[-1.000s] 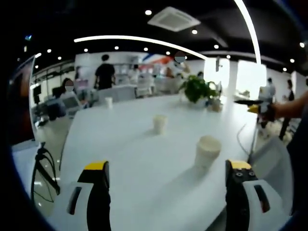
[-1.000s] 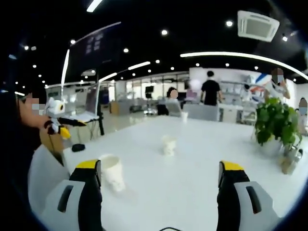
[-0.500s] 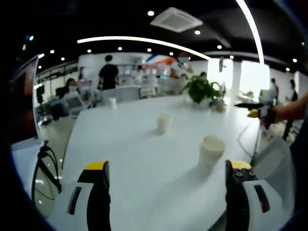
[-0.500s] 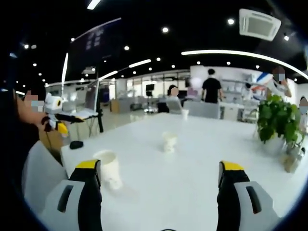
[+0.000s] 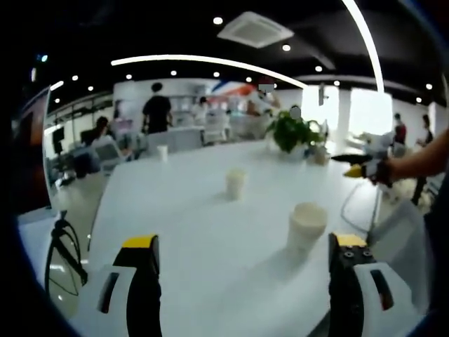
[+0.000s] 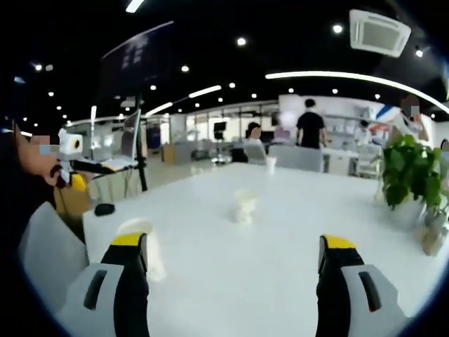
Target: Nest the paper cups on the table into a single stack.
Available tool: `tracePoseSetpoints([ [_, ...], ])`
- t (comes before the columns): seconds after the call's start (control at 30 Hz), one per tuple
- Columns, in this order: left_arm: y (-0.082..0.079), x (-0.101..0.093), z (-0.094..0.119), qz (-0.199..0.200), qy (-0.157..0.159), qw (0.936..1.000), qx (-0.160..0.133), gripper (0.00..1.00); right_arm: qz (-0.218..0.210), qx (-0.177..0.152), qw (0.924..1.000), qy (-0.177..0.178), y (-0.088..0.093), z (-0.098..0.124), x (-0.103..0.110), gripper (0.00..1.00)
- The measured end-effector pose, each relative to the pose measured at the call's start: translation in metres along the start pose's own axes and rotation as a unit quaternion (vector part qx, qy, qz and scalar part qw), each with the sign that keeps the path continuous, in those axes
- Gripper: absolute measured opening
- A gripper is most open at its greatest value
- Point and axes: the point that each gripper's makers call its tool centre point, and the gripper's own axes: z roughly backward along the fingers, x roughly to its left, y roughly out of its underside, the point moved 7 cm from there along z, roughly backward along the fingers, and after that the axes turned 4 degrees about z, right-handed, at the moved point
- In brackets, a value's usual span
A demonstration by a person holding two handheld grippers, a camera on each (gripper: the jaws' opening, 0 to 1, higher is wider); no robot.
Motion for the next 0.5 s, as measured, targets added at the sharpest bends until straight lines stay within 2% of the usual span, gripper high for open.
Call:
tracePoseSetpoints([
  [0.1, -0.001, -0.004, -0.006, -0.015, 0.008, 0.9998, -0.006, 0.98, 0.015, -0.015, 0.9997, -0.012, -0.005, -0.01, 0.0, 1.0],
  [0.17, -0.001, -0.006, -0.009, -0.013, 0.014, 0.9998, -0.003, 0.98, 0.024, -0.008, 0.9996, -0.015, -0.006, -0.018, -0.001, 1.0],
  [0.23, -0.001, -0.009, -0.011, -0.024, 0.021, 0.9995, 0.0, 0.98, 0.031, -0.015, 0.9993, -0.012, -0.009, -0.024, -0.002, 1.0],
  [0.3, 0.0, -0.01, -0.011, -0.025, 0.027, 0.9993, 0.005, 0.98, 0.025, -0.01, 0.9996, -0.01, -0.01, -0.03, -0.004, 1.0],
  [0.4, 0.001, -0.008, -0.011, -0.032, 0.025, 0.9991, 0.011, 0.98, 0.023, -0.014, 0.9996, -0.01, -0.011, -0.038, -0.005, 1.0],
  [0.5, 0.005, -0.004, -0.009, -0.022, 0.018, 0.9994, 0.022, 0.98, 0.024, -0.005, 0.9996, -0.013, -0.006, -0.049, -0.006, 1.0],
])
